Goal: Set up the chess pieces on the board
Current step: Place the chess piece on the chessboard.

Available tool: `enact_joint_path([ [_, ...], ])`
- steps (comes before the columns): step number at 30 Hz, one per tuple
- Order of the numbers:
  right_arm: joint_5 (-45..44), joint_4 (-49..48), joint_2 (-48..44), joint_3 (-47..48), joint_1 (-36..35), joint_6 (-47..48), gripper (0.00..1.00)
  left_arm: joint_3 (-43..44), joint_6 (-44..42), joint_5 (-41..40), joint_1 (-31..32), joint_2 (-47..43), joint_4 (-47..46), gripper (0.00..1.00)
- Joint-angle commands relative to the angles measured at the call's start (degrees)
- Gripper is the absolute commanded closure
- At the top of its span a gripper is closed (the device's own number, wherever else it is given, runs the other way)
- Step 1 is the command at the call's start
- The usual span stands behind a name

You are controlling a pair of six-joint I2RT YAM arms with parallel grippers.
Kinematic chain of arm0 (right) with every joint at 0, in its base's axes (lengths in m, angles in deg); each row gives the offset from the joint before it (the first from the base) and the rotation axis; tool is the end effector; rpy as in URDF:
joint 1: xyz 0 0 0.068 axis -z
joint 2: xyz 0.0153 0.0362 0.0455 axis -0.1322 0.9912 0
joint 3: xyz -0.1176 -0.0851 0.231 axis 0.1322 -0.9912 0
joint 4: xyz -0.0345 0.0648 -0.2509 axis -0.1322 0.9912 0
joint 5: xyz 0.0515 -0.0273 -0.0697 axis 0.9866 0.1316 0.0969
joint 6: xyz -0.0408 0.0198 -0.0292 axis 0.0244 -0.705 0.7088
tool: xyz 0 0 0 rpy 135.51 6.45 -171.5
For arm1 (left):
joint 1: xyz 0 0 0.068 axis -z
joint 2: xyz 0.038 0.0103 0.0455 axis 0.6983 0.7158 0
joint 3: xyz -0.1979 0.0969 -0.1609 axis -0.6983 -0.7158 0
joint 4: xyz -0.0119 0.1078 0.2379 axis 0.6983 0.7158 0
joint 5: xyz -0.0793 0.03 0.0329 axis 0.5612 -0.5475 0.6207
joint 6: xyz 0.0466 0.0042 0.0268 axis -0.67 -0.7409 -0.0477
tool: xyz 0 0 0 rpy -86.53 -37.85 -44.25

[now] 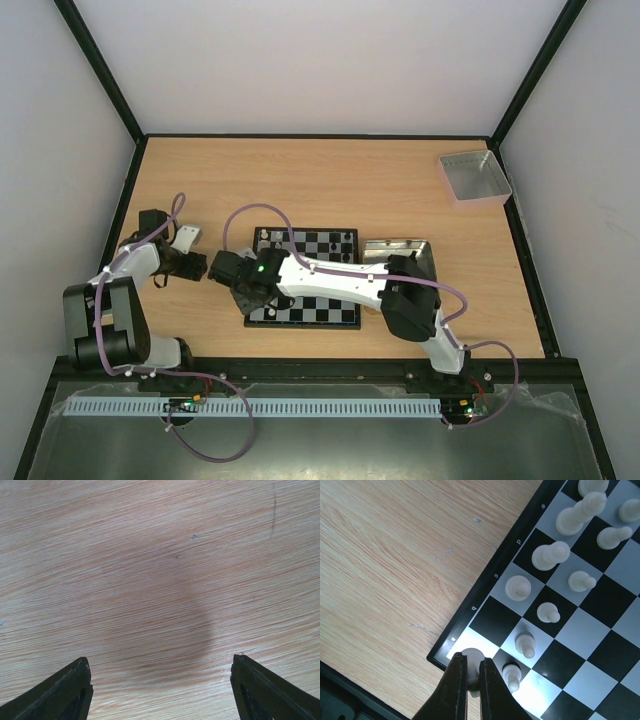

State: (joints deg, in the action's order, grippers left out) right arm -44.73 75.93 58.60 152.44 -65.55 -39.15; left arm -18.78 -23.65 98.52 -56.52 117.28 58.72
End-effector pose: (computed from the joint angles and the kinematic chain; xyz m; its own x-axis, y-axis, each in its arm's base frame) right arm 0.1295 0.4270 0.2336 -0.7974 -0.5142 -0.3158 -0.5918 0.7687 0.2427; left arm 0.2380 0.0441 0.1604 -0.8686 0.2215 -0.4432 0.2519 0.9677 -0.0102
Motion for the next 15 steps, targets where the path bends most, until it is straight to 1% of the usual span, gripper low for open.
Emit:
enact_joint_path([
  [1,0.3,-1.0,1.1,-1.7,0.6,0.5,0.97,-0.7,-0.3,0.7,-0.3,-1.4,0.3,0.24],
  [15,0.6,-3.4,2.5,-3.6,1.6,0.9,0.97,-0.8,-0.3,0.7,-0.3,-1.2,0.0,0.24],
])
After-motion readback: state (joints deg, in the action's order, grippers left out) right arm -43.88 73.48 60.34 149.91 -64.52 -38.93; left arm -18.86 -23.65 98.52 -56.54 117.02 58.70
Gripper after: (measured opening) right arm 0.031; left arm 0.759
